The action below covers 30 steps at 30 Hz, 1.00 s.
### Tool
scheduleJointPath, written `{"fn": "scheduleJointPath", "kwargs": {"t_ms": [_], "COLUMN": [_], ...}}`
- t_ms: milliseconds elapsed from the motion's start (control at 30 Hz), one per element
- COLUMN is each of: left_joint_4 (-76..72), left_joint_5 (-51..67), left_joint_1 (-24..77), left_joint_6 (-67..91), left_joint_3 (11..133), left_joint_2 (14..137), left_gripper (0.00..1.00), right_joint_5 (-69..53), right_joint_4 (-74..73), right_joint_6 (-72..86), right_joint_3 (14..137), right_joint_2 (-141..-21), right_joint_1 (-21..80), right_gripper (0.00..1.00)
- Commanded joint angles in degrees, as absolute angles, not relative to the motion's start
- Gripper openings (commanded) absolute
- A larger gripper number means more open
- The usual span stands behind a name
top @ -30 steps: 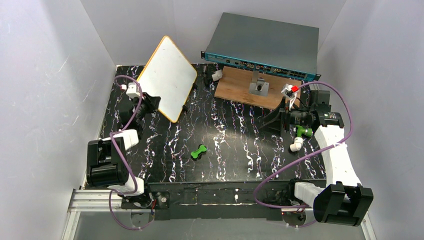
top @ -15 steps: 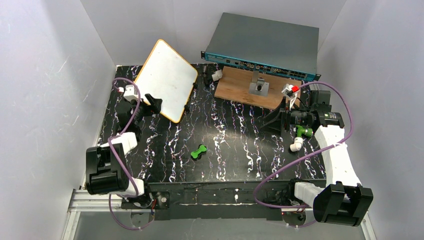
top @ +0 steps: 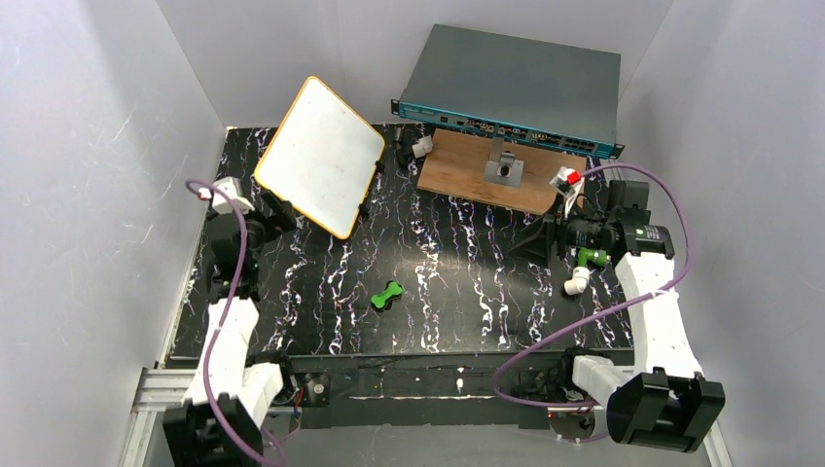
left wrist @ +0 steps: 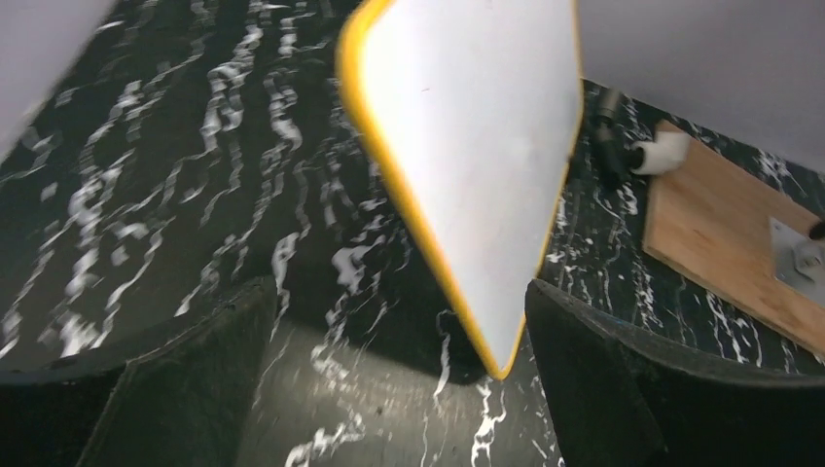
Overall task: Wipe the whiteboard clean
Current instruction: Reset both arms
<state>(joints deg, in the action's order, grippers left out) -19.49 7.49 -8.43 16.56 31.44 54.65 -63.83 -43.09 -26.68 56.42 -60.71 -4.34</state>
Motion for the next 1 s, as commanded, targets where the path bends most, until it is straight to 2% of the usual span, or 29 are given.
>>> {"fn": "scheduleJointPath", "kwargs": {"t_ms": [0, 133, 233, 300, 400, 633, 967], "left_joint_4": [3.8, 17.5, 22.1, 24.9, 28.8, 35.8, 47.5], "left_joint_5": [-5.6, -2.0, 2.8, 4.2, 3.8, 6.8, 1.6], "left_joint_1": [-8.5, -7.4, -4.9, -2.8, 1.4, 6.1, 10.1], "left_joint_6": [20.7, 23.7, 23.5, 22.9, 23.1, 22.5, 16.5], "left_joint_3": [34.4, 40.9, 44.6, 47.2, 50.7, 55.5, 58.8], "left_joint_2": [40.5, 35.9, 34.9, 34.3, 32.6, 30.1, 24.4], "left_gripper": [0.98, 0.98, 0.98, 0.98, 0.98, 0.98, 0.98], "right_joint_5": [-56.9, -50.0, -43.4, -37.8, -28.7, -29.0, -23.5], "right_joint_4": [-41.7, -41.5, -42.3, -42.1, -44.2, -45.3, -45.1], "right_joint_6": [-24.8, -21.4, -17.8, -11.7, -4.5, -3.1, 5.1], "right_joint_3": [58.0, 60.5, 63.4, 65.6, 68.4, 67.5, 63.8], "right_joint_2": [-57.0, -54.8, -53.5, -53.1, -52.4, -45.5, -40.6], "right_joint_1": [-6.5, -8.1, -9.0, -9.6, -10.2, -10.3, -10.3], "right_gripper": [0.78, 0.8, 0.83, 0.89, 0.9, 0.9, 0.9]}}
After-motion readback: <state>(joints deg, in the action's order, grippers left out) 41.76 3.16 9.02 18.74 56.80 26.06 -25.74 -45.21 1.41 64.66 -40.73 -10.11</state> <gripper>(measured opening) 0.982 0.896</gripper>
